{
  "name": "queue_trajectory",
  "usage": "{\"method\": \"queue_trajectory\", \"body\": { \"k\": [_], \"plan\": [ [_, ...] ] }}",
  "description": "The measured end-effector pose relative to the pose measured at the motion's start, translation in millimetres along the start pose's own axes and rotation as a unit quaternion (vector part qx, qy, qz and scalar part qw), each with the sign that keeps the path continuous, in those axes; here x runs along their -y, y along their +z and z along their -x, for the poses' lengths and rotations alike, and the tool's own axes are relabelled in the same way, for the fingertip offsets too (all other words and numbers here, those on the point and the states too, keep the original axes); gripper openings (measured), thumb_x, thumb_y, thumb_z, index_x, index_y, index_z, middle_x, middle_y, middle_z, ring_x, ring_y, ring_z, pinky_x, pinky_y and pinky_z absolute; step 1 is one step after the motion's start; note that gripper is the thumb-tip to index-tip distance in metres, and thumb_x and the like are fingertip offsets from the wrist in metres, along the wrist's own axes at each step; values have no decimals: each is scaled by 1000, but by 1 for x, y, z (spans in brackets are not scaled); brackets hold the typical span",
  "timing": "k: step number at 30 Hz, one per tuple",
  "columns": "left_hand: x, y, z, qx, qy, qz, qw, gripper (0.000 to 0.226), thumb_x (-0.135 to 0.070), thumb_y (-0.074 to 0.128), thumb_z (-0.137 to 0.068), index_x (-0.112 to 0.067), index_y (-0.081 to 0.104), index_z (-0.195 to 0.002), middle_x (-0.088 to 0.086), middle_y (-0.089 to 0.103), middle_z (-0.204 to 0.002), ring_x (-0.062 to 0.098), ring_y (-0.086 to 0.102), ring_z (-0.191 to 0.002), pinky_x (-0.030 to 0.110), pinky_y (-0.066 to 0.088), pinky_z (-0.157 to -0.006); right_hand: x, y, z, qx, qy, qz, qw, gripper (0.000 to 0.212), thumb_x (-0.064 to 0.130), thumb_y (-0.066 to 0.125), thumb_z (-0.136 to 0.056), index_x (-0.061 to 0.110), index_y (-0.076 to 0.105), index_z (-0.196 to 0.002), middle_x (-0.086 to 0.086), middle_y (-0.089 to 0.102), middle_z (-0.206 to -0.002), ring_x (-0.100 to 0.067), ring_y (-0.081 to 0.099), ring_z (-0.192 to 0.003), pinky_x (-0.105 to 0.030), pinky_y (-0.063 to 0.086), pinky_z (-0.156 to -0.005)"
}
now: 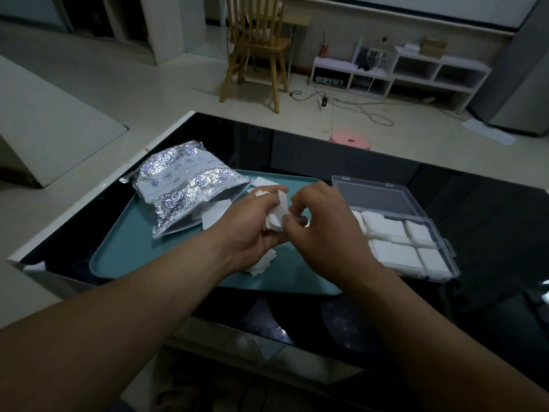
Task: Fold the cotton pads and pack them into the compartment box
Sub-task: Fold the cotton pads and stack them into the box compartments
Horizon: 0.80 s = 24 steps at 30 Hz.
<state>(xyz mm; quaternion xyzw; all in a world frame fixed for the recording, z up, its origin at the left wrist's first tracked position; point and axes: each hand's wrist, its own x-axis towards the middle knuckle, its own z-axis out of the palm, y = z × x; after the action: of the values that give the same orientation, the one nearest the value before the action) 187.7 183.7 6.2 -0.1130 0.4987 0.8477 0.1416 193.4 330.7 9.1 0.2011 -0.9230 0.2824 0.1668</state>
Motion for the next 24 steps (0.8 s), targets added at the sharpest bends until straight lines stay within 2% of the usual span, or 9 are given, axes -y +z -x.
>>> {"method": "queue_trajectory", "body": {
  "k": [2,4,6,8,12,16,20,22,24],
  "plan": [
    [1,-2,-1,36,-26,-3,999,32,-31,42,-110,-11,63,-123,15,67,-109,26,69,-93,39,56,-77,1,0,1,22,-42,-5,999,20,32,69,-84,22,52,-80,4,57,-96,-20,52,-96,-45,48,-84],
    [1,-4,-2,93,-70,5,993,48,-54,43,-106,-14,67,-120,12,61,-112,28,58,-107,37,48,-83,0,-4,2,72,-58,-27,995,29,49,69,-81,25,53,-87,5,60,-115,-20,53,-112,-43,47,-94],
    [2,-7,-2,124,-99,8,987,59,-65,41,-102,-16,73,-111,10,58,-110,29,51,-112,37,44,-85,-2,-8,3,118,-50,-37,991,41,57,71,-76,25,53,-95,7,59,-128,-18,52,-121,-41,45,-99],
    [5,-9,-4,125,-113,5,986,63,-69,37,-101,-20,76,-104,10,56,-110,29,46,-114,41,44,-88,-5,-11,4,125,-49,-61,989,42,51,77,-75,25,52,-97,8,61,-116,-17,57,-108,-40,50,-90],
    [2,-4,0,101,-122,32,987,52,-68,42,-100,-23,64,-115,11,45,-118,31,37,-119,43,47,-87,-5,-13,5,143,-42,-126,981,48,41,88,-75,34,46,-96,8,58,-103,-17,58,-89,-41,53,-75],
    [7,0,2,135,-122,-10,983,55,-68,42,-99,-21,70,-103,7,68,-107,27,65,-103,45,52,-92,-7,-12,8,135,-25,-132,982,46,51,79,-72,33,41,-92,8,55,-97,-22,60,-85,-51,55,-71],
    [11,13,7,149,-126,-20,981,53,-66,42,-99,-22,72,-98,5,71,-99,21,67,-90,40,58,-80,-14,-20,11,130,-7,-128,983,50,50,83,-71,31,42,-92,8,55,-93,-21,59,-84,-50,55,-72],
    [15,21,6,142,-129,-17,981,54,-67,42,-98,-22,72,-94,5,68,-95,20,63,-87,38,57,-77,-17,-26,14,125,5,-119,985,49,44,85,-72,29,43,-92,8,55,-92,-18,58,-82,-44,55,-71],
    [20,29,3,139,-137,-2,981,54,-70,43,-98,-24,71,-97,5,61,-98,19,59,-89,37,55,-80,-19,-32,17,123,12,-110,986,47,36,87,-75,24,46,-94,6,57,-93,-12,56,-79,-29,50,-68]
  ]
}}
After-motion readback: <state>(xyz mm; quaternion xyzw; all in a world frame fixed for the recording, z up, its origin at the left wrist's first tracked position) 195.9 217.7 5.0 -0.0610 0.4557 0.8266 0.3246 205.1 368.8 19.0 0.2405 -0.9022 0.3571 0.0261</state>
